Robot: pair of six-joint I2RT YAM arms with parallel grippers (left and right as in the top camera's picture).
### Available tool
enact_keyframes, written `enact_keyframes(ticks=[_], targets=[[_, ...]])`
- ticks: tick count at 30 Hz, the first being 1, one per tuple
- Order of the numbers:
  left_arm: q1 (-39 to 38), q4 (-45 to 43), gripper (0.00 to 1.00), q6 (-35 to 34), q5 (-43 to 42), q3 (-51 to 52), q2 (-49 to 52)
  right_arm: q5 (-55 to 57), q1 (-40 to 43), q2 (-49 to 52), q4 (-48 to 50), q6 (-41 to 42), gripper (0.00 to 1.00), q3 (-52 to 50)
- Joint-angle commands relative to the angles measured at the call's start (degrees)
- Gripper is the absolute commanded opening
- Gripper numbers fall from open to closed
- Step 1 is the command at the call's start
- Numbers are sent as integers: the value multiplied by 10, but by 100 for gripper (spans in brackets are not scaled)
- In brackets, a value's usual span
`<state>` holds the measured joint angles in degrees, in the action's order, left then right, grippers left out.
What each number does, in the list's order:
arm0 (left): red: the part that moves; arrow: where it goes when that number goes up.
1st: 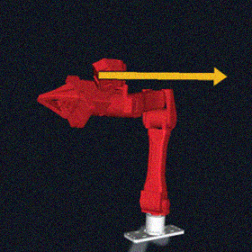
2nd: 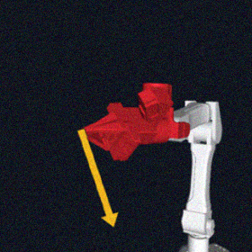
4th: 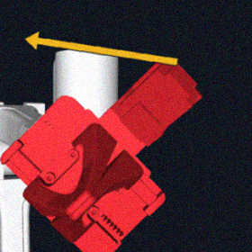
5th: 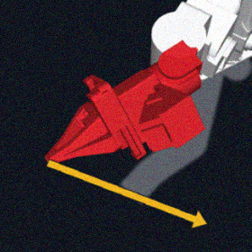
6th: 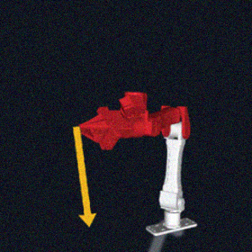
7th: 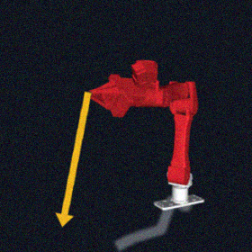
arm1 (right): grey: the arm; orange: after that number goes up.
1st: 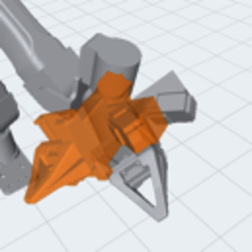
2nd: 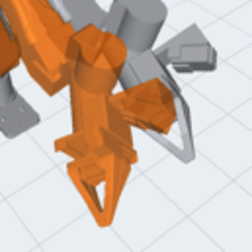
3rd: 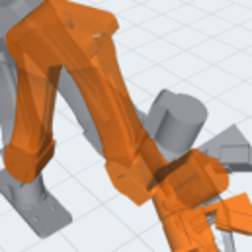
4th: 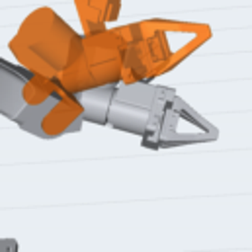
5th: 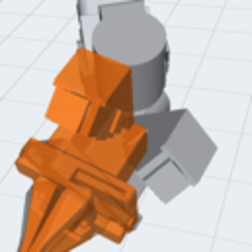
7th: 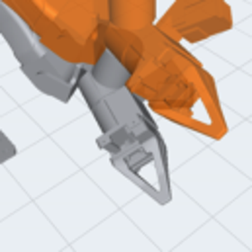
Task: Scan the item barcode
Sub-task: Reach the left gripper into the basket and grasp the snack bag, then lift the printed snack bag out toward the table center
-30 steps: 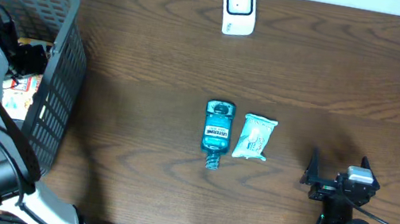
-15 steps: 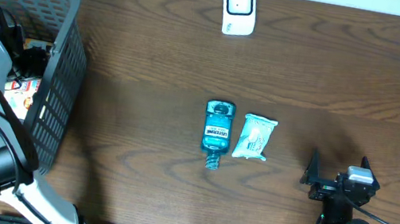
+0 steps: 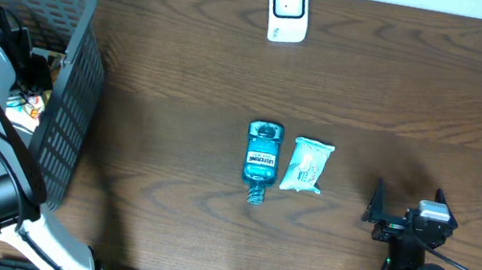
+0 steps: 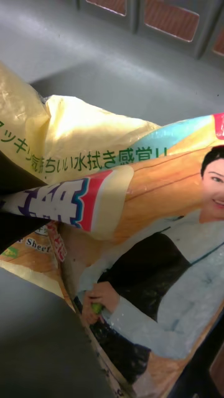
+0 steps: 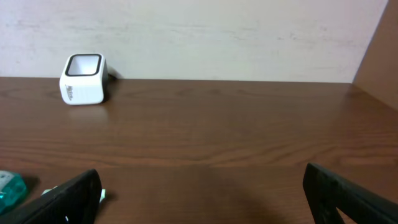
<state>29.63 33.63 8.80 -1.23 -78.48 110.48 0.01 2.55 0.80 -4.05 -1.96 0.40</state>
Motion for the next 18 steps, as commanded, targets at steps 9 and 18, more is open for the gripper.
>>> enact_keyframes(ticks=[9, 18], targets=[[3, -7, 6, -72, 38, -2, -162, 5, 0, 0, -2, -5, 99, -1], [3, -21, 7, -178, 38, -2, -295, 5, 0, 0, -2, -5, 99, -1]])
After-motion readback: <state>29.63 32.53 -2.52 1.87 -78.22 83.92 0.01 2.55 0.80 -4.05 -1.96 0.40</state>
